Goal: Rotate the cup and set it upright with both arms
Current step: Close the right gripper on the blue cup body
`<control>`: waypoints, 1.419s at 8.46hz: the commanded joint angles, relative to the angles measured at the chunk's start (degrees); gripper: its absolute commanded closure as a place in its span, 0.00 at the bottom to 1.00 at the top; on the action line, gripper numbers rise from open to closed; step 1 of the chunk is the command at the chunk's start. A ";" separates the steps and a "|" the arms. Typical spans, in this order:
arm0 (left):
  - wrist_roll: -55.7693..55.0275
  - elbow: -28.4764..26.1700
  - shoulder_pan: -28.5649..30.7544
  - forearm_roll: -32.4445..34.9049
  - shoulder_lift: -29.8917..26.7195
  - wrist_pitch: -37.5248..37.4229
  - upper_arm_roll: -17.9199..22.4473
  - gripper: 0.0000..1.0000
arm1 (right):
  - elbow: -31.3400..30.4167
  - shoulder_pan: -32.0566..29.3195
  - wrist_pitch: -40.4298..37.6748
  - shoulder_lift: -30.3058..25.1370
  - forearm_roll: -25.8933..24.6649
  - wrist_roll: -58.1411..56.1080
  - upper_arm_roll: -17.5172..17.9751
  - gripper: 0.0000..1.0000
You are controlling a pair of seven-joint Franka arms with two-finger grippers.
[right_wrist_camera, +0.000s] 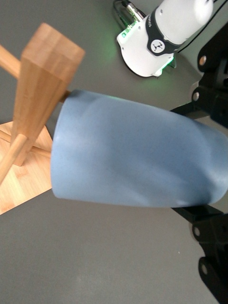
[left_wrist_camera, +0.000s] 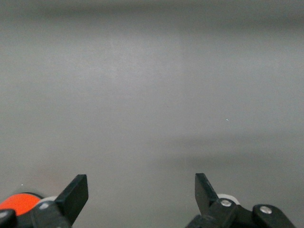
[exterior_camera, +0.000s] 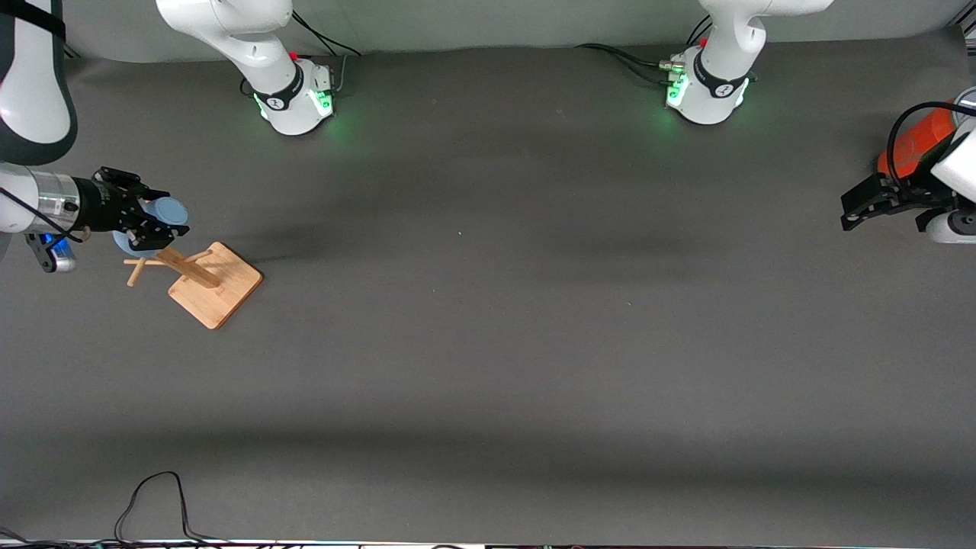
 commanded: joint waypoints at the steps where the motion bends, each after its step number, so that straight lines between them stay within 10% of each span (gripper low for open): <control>1: -0.48 1.11 -0.01 -0.16 0.03 -1.06 0.07 0.00 | 1.38 -0.15 -1.81 -0.30 2.36 2.84 -0.06 0.65; 12: -0.65 0.93 0.43 -0.16 0.38 -1.05 0.07 0.00 | 8.76 9.14 -5.07 0.04 10.98 17.35 0.82 0.65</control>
